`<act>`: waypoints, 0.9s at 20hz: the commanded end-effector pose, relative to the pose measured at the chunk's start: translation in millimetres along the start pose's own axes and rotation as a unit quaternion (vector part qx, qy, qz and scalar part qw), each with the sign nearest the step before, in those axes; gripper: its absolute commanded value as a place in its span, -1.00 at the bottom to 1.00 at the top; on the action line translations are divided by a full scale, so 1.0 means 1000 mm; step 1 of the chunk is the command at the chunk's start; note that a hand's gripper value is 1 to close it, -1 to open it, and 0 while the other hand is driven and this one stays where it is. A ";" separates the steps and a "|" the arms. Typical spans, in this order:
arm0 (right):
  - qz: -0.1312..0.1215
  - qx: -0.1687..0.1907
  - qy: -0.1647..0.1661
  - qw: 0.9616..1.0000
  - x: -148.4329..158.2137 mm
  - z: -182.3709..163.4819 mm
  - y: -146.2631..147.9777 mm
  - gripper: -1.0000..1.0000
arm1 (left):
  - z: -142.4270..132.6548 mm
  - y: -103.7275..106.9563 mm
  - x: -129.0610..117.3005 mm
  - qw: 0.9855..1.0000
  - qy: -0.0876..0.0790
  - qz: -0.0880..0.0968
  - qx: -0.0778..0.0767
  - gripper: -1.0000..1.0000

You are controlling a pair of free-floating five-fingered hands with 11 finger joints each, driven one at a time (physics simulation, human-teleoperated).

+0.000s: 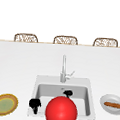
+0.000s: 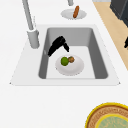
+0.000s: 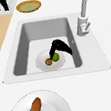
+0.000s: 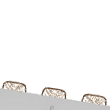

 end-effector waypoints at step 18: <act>0.013 -0.098 -0.042 0.994 -0.031 0.094 -0.012 -1.00 | 0.000 0.000 0.000 1.000 0.000 0.000 0.000 0.00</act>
